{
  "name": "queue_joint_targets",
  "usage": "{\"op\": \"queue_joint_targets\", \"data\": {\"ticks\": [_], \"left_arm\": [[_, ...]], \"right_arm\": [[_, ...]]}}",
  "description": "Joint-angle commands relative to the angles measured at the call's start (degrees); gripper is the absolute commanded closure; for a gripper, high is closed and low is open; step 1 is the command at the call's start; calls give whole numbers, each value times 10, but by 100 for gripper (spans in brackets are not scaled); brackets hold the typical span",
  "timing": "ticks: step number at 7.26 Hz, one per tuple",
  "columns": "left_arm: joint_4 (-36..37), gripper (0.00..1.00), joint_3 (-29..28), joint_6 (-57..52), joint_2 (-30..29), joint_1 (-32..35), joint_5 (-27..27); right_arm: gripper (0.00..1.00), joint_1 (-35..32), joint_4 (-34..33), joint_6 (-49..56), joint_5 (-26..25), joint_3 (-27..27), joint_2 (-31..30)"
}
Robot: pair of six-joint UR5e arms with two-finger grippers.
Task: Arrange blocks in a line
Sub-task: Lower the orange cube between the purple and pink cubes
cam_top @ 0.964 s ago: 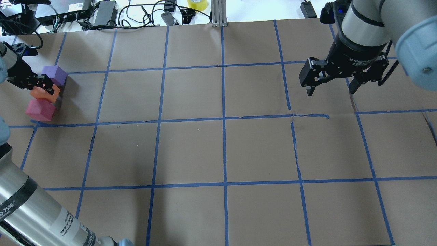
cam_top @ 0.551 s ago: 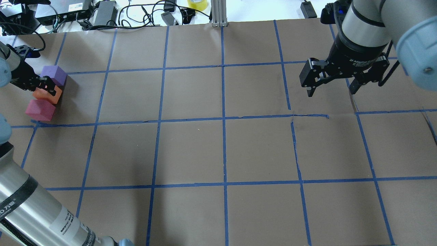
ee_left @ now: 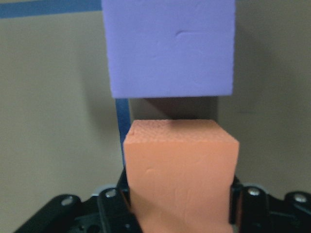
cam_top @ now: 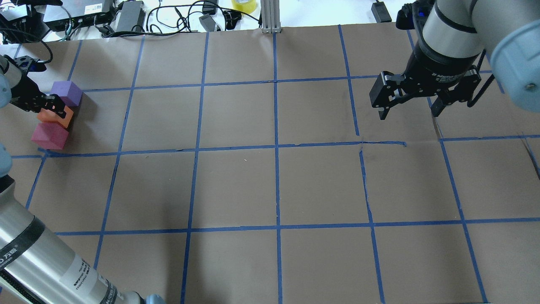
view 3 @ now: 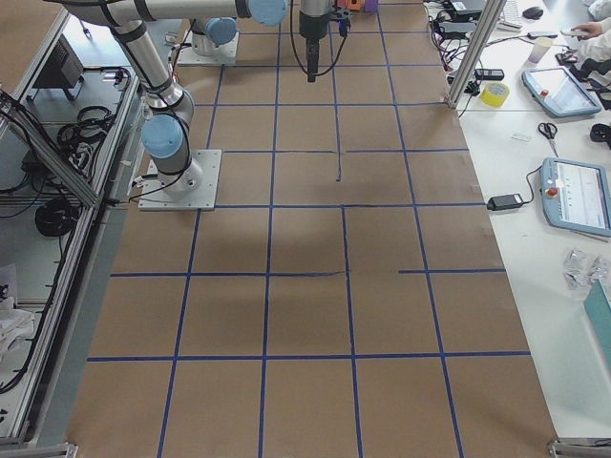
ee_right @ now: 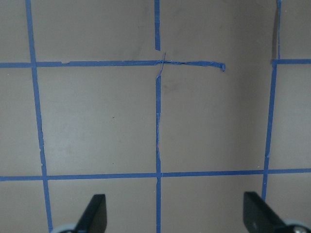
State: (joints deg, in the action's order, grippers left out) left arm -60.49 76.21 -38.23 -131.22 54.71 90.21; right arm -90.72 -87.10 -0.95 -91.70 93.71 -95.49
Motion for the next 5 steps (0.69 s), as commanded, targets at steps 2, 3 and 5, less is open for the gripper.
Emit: {"op": "queue_joint_targets", "data": {"ticks": [2, 3, 5], "left_arm": [[11, 100, 5, 2, -4, -1, 0], [11, 100, 5, 3, -4, -1, 0], [12, 100, 5, 5, -6, 0, -3]], "right_arm": [[0, -2, 0, 1, 2, 1, 2], [0, -2, -9, 1, 2, 1, 3], [0, -1, -10, 7, -3, 1, 5]]}}
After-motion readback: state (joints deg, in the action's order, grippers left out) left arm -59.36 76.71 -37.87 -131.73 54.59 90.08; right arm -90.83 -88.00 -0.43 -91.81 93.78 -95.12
